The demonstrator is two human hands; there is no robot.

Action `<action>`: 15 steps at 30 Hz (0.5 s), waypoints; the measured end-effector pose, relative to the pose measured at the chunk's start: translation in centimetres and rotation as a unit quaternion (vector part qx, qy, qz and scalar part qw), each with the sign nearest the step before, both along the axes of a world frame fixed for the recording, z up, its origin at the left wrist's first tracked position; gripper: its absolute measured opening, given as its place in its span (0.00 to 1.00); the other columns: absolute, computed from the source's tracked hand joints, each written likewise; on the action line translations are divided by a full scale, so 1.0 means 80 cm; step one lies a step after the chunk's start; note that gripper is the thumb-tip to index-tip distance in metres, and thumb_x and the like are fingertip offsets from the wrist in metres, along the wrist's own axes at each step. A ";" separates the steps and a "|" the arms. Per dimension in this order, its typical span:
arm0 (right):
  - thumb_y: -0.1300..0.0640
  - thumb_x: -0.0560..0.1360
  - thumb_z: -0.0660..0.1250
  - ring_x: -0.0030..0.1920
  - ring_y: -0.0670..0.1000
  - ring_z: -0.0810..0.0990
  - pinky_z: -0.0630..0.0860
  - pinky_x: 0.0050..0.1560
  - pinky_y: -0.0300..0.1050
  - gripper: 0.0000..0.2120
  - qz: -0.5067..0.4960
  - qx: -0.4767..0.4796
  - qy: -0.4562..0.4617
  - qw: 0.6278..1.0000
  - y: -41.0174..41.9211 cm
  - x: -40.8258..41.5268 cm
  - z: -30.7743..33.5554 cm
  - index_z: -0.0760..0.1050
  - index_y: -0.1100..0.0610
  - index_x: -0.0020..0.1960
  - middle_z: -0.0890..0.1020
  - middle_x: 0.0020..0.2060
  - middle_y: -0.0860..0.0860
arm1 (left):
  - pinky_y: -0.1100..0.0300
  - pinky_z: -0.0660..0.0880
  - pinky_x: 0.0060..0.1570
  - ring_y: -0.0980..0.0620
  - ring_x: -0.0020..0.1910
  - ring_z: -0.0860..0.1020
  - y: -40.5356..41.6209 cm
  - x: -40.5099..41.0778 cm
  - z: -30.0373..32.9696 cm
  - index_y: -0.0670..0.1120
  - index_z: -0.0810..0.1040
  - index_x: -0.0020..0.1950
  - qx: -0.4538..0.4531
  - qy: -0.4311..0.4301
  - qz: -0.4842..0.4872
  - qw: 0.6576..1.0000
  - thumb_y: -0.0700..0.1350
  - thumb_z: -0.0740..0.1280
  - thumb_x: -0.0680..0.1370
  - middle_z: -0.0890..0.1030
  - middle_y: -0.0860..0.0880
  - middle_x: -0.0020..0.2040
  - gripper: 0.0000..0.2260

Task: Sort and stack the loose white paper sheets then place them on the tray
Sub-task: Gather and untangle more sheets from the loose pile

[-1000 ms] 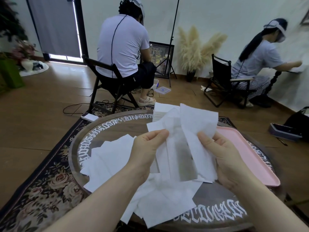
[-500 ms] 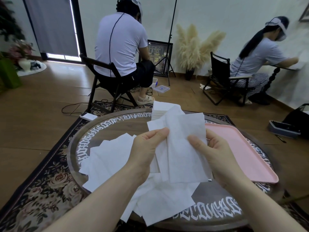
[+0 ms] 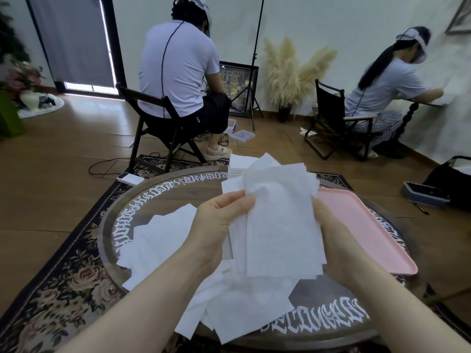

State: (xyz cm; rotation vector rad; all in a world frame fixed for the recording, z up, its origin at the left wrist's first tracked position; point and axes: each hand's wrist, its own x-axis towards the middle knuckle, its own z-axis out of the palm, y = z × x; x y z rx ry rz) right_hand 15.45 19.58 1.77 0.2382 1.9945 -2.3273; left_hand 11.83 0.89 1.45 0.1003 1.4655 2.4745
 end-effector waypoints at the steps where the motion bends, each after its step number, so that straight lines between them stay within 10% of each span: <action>1: 0.35 0.66 0.73 0.61 0.53 0.81 0.79 0.57 0.56 0.39 0.020 -0.012 0.016 1.000 -0.002 0.003 0.001 0.69 0.50 0.72 0.81 0.63 0.51 | 0.56 0.81 0.45 0.48 0.42 0.84 0.000 0.000 -0.002 0.45 0.87 0.43 -0.008 -0.003 0.011 1.000 0.42 0.75 0.65 0.86 0.43 0.46 0.08; 6: 0.33 0.51 0.80 0.76 0.47 0.63 0.68 0.71 0.59 0.61 -0.007 0.040 0.118 0.992 -0.009 0.007 0.001 0.50 0.32 0.76 0.63 0.77 0.45 | 0.49 0.79 0.53 0.45 0.45 0.84 0.001 0.003 -0.007 0.43 0.86 0.44 -0.064 0.001 0.073 0.995 0.37 0.72 0.74 0.86 0.42 0.46 0.03; 12: 0.61 0.69 0.76 0.59 0.52 0.82 0.81 0.50 0.44 0.31 0.023 0.087 0.214 0.973 -0.010 0.007 -0.010 0.73 0.38 0.67 0.82 0.60 0.47 | 0.49 0.81 0.51 0.44 0.48 0.84 0.000 0.009 -0.004 0.44 0.84 0.51 -0.127 0.072 0.041 0.988 0.35 0.74 0.73 0.86 0.44 0.47 0.09; 15: 0.62 0.70 0.75 0.59 0.52 0.82 0.81 0.51 0.44 0.32 0.010 0.081 0.227 0.970 -0.008 0.005 -0.012 0.73 0.35 0.66 0.82 0.61 0.48 | 0.56 0.81 0.46 0.49 0.42 0.84 0.001 0.011 -0.002 0.45 0.85 0.43 -0.145 0.114 0.041 0.982 0.33 0.73 0.72 0.86 0.46 0.42 0.07</action>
